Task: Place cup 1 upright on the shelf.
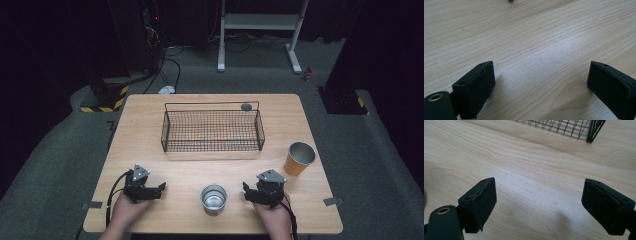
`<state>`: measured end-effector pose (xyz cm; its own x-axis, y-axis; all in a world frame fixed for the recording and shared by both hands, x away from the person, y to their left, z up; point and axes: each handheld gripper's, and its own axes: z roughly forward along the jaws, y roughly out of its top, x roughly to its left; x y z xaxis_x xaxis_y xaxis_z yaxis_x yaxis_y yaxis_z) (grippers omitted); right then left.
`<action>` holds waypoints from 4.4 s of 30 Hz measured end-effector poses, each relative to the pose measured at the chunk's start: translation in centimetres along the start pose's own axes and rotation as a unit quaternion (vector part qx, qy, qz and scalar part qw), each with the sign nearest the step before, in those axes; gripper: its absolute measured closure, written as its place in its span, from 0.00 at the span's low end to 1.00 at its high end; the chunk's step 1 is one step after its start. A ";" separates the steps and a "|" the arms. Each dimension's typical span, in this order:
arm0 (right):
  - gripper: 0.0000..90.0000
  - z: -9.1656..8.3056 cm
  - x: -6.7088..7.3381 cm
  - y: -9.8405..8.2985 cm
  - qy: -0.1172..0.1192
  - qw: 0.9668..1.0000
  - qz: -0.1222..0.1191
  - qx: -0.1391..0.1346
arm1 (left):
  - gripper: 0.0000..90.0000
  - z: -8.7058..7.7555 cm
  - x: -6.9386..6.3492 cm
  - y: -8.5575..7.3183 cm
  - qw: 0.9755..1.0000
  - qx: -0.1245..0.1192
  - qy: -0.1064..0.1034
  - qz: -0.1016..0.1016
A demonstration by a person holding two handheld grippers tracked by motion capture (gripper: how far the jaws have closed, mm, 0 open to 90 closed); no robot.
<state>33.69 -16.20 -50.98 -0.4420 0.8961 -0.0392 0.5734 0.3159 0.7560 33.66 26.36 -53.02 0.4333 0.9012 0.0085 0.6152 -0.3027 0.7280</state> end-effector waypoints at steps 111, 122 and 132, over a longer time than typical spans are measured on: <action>0.10 -5.6 -10.6 -1.8 -0.110 0.984 0.101 -0.095 | 0.11 0.2 0.0 0.2 1.000 -0.001 0.003 -0.005; 0.10 -4.1 -11.6 -1.0 -0.109 0.984 0.101 -0.100 | 0.09 -0.2 0.0 -0.2 1.000 0.001 0.010 -0.011; 0.10 -3.3 -12.7 -0.2 -0.107 0.981 0.108 -0.122 | 0.09 -0.3 -0.3 -0.3 1.000 0.002 0.018 -0.022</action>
<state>36.94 -28.71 -48.49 -0.1590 0.9870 0.0232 0.4441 0.0505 0.8946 33.14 26.32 -53.01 0.3818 0.9242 0.0023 0.6355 -0.2643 0.7254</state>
